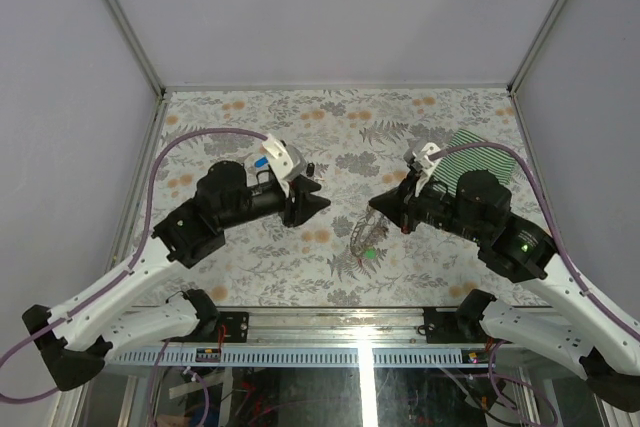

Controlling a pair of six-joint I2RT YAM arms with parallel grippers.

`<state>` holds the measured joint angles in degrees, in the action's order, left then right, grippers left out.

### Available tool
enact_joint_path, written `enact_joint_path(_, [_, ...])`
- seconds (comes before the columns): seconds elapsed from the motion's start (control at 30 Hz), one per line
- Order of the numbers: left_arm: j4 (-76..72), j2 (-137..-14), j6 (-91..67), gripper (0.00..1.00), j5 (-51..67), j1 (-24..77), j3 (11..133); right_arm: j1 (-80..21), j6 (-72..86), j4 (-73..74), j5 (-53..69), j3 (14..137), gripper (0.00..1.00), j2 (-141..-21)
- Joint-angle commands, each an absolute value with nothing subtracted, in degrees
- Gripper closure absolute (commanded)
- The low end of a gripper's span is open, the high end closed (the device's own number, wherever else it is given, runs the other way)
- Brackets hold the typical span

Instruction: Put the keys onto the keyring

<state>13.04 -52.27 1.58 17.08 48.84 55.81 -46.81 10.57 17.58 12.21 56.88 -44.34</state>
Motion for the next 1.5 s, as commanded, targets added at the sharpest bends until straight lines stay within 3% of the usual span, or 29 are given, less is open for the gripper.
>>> enact_joint_path(0.0, [9.3, -52.7, -5.8, 0.58, 14.8, 42.9, 54.2, -46.8, 7.5, 21.1, 7.1, 60.3, 1.0, -43.4])
enact_joint_path(0.27, [11.1, -50.8, -12.6, 0.41, 9.5, 30.9, 50.5, -46.8, 5.8, 37.1, 2.4, 66.9, 1.0, -44.9])
enact_joint_path(0.6, [13.1, -50.4, -16.3, 0.34, 11.2, 21.7, 47.4, -46.8, 7.0, 44.5, 5.2, 69.3, 1.0, -54.8])
enact_joint_path(1.13, [18.9, -49.2, -14.4, 0.32, 7.4, 18.6, 45.0, -44.0, 1.4, 20.5, 9.3, 75.8, 0.98, -94.4])
enact_joint_path(1.37, [16.9, -52.9, -13.9, 0.32, 8.6, 16.4, 44.6, -40.4, 3.4, 12.9, 9.6, 77.4, 0.74, -103.6])
enact_joint_path(1.47, [15.3, -55.6, -13.6, 0.32, 9.4, 15.5, 44.8, -40.2, 4.5, 10.7, 7.9, 75.6, 0.56, -100.9])
